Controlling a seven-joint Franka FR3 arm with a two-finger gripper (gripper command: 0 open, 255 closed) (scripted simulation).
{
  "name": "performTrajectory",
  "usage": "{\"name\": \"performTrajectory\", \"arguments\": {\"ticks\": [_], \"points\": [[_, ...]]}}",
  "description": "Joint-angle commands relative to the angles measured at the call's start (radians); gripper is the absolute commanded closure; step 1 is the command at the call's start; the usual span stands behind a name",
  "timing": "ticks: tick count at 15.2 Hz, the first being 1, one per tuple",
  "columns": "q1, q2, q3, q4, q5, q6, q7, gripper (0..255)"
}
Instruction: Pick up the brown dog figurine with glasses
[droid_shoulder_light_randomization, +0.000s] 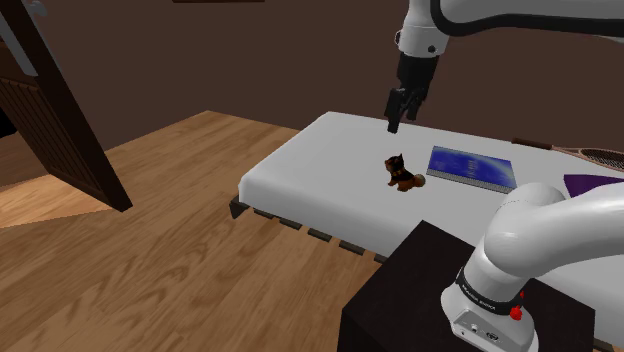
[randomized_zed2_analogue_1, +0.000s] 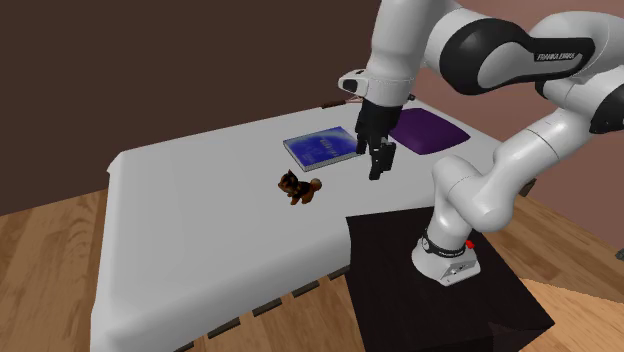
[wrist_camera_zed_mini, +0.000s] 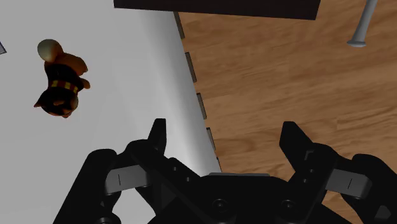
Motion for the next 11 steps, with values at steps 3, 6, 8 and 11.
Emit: {"name": "performTrajectory", "arguments": {"ticks": [3,6,8,11], "points": [[-0.012,-0.007,-0.04,-0.049,-0.019,0.055,-0.034,0],[-0.033,-0.006,-0.101,-0.114,-0.046,0.14,-0.084,0],[-0.046,0.003,-0.143,-0.151,-0.065,0.199,-0.117,0],[-0.068,0.03,-0.209,-0.197,-0.09,0.291,-0.169,0]]}}
